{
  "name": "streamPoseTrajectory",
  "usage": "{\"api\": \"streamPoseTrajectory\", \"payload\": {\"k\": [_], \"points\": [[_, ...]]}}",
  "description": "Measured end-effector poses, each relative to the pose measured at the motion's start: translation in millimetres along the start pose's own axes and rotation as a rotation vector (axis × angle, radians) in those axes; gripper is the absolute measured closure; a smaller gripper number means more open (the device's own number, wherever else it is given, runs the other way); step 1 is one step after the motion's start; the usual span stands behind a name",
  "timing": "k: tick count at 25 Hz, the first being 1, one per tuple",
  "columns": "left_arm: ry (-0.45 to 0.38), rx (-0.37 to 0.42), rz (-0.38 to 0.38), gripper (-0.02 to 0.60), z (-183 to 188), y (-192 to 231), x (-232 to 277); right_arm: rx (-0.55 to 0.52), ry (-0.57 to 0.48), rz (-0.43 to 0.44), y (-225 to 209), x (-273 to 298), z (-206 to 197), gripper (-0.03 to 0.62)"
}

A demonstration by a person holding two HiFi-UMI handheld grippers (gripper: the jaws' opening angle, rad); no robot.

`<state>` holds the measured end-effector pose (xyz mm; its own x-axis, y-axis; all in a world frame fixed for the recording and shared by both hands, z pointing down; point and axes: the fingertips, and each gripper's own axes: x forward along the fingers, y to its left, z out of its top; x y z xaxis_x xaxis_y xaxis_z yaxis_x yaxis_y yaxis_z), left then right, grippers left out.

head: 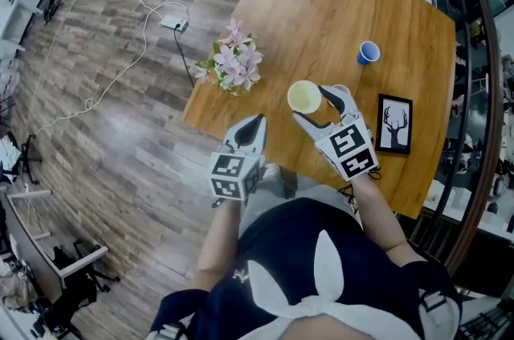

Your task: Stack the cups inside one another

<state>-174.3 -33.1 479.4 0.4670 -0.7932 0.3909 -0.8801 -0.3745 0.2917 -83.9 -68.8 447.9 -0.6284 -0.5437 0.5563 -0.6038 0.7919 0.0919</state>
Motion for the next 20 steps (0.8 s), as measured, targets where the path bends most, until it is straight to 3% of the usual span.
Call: {"api": "streamPoseTrajectory", "payload": {"k": [20], "points": [[0.057,0.037,-0.079,0.565,-6.8,-72.4,46.3,0.081,0.002,-0.178,-104.4,-80.2,-49.1,0.283]]}}
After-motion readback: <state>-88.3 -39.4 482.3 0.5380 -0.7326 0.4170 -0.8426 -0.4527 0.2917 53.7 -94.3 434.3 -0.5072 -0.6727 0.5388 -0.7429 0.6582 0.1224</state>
